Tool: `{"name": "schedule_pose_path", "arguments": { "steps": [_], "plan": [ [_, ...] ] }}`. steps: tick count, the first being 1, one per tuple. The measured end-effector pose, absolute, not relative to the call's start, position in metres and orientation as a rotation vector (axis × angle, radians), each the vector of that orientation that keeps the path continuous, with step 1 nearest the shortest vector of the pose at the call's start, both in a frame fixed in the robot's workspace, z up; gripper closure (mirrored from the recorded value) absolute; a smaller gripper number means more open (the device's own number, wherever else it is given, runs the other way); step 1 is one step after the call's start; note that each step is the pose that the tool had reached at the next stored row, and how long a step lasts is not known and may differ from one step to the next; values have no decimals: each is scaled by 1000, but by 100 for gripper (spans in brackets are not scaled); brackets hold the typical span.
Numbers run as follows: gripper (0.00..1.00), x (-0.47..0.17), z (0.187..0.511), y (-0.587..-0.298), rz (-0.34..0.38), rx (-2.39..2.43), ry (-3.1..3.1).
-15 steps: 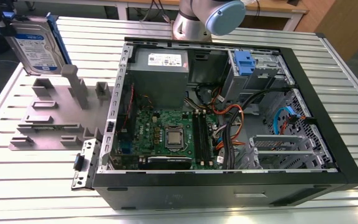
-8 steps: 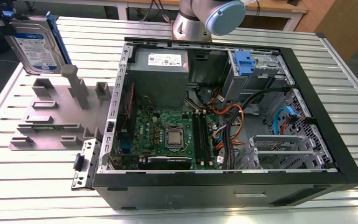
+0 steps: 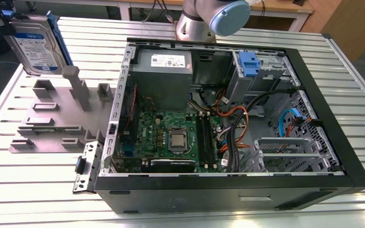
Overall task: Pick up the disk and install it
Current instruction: 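Pick up the disk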
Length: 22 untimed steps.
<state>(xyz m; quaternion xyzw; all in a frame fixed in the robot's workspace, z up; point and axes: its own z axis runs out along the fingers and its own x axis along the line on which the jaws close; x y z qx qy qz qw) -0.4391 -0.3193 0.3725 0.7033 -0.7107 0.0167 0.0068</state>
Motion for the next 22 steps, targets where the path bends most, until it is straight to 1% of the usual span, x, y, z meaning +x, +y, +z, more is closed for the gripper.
{"name": "schedule_pose_path", "arguments": {
  "steps": [22],
  "plan": [
    [64,-439,385,-319,52,2200,-2223]
  ]
}}
